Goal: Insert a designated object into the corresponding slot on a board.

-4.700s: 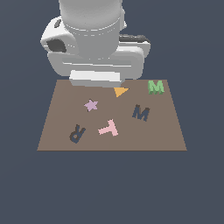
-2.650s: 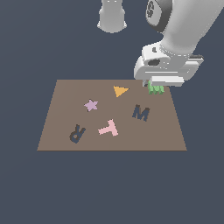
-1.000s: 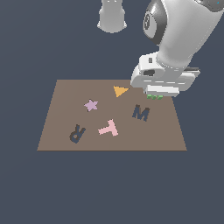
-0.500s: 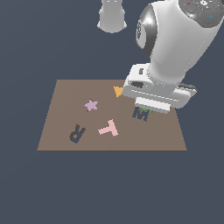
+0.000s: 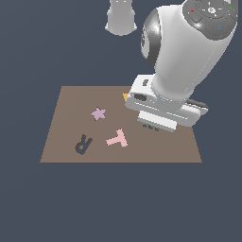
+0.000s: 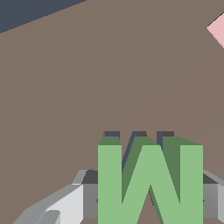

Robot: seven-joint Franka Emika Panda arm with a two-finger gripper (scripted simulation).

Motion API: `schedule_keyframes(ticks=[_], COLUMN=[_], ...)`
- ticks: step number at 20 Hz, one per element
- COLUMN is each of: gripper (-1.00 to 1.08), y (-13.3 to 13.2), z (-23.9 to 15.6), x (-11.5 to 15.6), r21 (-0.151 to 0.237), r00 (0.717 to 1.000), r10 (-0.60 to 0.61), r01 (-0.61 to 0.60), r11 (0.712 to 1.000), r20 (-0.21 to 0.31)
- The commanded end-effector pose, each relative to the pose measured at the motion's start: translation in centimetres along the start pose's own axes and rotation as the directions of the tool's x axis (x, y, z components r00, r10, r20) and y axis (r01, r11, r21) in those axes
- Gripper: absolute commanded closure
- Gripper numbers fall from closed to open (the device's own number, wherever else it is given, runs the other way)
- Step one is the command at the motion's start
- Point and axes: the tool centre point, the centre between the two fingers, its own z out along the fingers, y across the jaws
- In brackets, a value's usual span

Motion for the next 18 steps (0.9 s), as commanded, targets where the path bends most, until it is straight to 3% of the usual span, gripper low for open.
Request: schedule_keyframes(ticks=[1,8,9,18], gripper=[1.08,1.08,-0.92,-0.92], y=[0.00,0.05,0.05,0.05], z=[0.00,0.98,0.98,0.98], x=[0.01,0.10,0.10,0.10], r21=[0.000,-0.001,-0.001,-0.001], r00=[1.000,1.000,1.000,1.000], r10=[0.000,0.002,0.002,0.002], r01=[0.000,-0.002,-0.002,-0.002], r11=[1.000,1.000,1.000,1.000], r20=[0.000,0.000,0.000,0.000])
